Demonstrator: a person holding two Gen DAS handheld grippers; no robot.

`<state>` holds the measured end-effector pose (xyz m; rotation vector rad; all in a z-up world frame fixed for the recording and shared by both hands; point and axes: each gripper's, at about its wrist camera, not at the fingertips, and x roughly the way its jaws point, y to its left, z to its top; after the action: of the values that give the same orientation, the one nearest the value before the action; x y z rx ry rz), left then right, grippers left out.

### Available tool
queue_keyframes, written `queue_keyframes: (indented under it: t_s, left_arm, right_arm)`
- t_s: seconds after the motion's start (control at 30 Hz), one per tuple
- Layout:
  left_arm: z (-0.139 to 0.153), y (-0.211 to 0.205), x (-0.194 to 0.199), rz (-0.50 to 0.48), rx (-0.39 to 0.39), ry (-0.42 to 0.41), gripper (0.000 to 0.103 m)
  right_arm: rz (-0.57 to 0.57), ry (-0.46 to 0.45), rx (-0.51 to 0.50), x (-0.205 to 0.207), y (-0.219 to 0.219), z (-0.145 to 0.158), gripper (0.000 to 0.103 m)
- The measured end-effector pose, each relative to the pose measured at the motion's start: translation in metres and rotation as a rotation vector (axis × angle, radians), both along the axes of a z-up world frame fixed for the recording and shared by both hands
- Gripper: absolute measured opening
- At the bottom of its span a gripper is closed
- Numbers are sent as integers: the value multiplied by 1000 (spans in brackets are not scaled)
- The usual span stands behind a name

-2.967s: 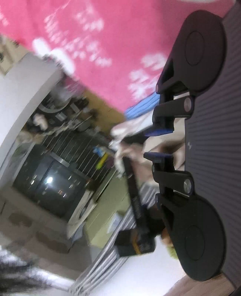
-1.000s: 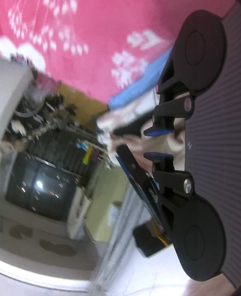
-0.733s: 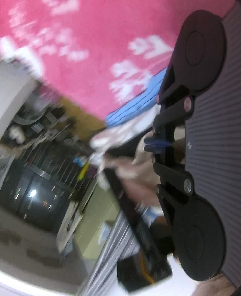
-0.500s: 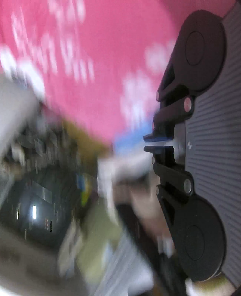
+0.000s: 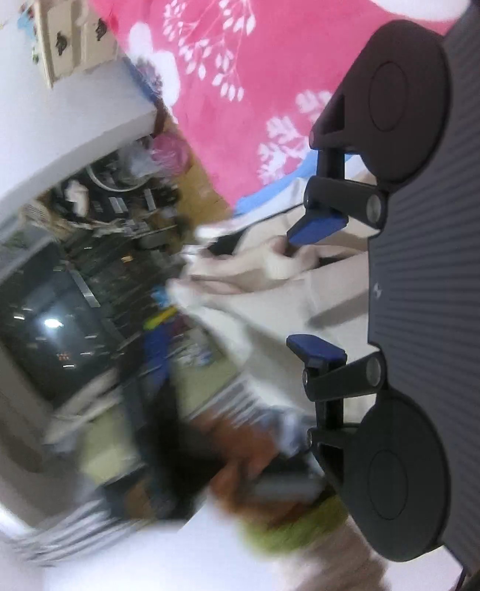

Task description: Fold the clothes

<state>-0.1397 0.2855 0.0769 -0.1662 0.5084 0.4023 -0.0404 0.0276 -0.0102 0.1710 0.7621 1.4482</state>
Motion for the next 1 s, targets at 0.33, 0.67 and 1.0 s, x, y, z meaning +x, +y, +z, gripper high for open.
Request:
queue_keyframes:
  t_s: [0.33,0.67,1.0]
  left_arm:
    - [-70,50,35,103,-23,151,77]
    - [9,70,-56,210,-144,-18,73]
    - [-33,37,-113,184,-81,246,62]
  right_arm:
    - [-167,-25,-76,-10,4,-13,13]
    - [-189,75,13,-2,-25,-14,24]
    - [-1,-77,148,0,70,39,22]
